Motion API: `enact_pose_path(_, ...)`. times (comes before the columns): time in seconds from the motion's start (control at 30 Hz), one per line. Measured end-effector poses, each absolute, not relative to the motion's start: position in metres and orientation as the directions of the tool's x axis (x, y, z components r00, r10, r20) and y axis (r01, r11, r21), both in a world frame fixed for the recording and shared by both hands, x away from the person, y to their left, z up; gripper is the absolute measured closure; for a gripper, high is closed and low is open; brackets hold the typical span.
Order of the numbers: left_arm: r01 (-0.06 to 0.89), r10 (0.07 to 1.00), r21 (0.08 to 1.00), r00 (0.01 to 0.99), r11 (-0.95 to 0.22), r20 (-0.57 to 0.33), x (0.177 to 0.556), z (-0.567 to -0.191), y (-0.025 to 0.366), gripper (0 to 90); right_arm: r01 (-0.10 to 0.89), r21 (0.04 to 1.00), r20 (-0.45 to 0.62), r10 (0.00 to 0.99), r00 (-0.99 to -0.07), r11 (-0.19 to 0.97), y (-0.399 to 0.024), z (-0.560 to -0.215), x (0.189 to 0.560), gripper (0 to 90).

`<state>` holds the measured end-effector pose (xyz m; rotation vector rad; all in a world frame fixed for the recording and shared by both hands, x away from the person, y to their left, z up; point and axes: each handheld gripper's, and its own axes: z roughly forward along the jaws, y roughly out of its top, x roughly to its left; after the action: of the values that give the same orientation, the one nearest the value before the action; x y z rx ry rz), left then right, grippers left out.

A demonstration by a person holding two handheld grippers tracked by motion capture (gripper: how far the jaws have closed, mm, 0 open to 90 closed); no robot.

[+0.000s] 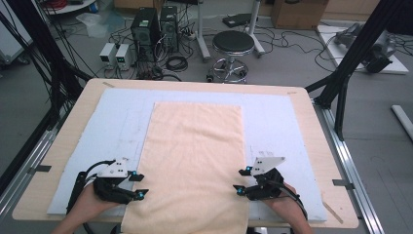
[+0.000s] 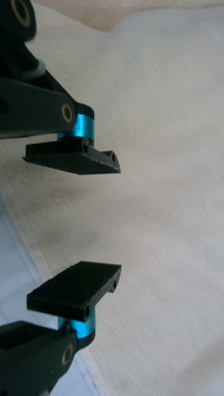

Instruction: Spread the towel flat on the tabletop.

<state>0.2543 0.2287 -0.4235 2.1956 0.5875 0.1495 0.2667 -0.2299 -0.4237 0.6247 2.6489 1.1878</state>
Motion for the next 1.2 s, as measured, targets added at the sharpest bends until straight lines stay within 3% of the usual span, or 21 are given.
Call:
enact_pose_path(0.37, 0.422, 0.566, 0.795, 0.816, -0.437, -0.122, 0.289, -0.413, 0.225, 19.6, 0.367, 0.780, 0.026, 0.561, -0.828, 0.506, -0.233, -0.406, 0.293, 22.0)
enact_pose_path(0.63, 0.428, 0.629, 0.817, 0.770, -0.386, -0.106, 0.310, -0.403, 0.229, 16.1, 0.332, 0.795, -0.030, 0.579, -0.815, 0.508, -0.226, -0.392, 0.320, 19.7)
enact_pose_path(0.87, 0.442, 0.655, 0.824, 0.746, -0.355, -0.118, 0.328, -0.396, 0.225, 12.2, 0.351, 0.806, 0.007, 0.586, -0.811, 0.476, -0.222, -0.394, 0.342, 19.1)
enact_pose_path(1.2, 0.435, 0.636, 0.814, 0.764, -0.384, -0.109, 0.346, -0.382, 0.210, 11.8, 0.364, 0.809, 0.016, 0.602, -0.798, 0.462, -0.221, -0.386, 0.356, 19.0)
